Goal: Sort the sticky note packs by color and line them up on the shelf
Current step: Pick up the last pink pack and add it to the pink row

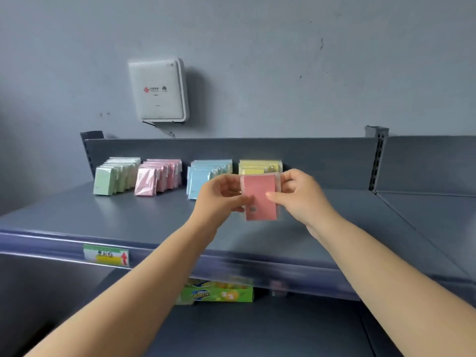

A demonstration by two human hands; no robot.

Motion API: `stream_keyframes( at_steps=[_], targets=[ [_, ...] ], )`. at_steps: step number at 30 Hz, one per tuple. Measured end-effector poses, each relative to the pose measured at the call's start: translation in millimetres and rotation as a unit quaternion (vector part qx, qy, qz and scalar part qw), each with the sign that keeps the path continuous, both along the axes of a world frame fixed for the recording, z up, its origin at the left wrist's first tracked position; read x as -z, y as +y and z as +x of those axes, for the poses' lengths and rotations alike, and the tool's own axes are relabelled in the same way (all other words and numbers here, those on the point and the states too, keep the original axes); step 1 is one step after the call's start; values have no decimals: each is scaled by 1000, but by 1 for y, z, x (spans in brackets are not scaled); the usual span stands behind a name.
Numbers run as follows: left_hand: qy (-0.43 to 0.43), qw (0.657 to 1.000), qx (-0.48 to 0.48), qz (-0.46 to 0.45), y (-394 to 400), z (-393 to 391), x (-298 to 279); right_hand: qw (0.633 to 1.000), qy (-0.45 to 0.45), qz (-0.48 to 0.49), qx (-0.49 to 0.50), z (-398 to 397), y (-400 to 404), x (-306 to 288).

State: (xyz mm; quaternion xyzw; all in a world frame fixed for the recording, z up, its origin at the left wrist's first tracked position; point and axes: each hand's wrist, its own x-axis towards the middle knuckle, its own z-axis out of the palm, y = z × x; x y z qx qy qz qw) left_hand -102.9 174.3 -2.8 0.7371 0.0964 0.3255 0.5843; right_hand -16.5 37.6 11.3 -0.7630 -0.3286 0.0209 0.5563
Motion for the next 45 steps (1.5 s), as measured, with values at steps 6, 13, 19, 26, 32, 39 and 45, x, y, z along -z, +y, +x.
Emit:
stream_keyframes(
  at_steps=[6,13,19,26,32,39,45],
  targets=[
    [-46,997,-60,-25,66,-56,6,999,-35,14,-1,-57,74,4],
    [-75,990,-117,30,143,-110,20,996,-84,-17,29,-116,159,15],
    [-55,985,-130,95,203,-138,31,992,-97,-60,58,-145,228,31],
    [51,975,-122,181,251,-138,34,975,-125,-136,127,-148,291,39],
    [159,935,-101,301,278,-118,32,946,-142,-234,175,-127,323,24],
    [223,897,-101,369,311,-94,26,923,-163,-306,169,-95,360,28],
    [274,835,-87,469,336,-76,20,905,-188,-345,163,-72,372,27]
  ],
)
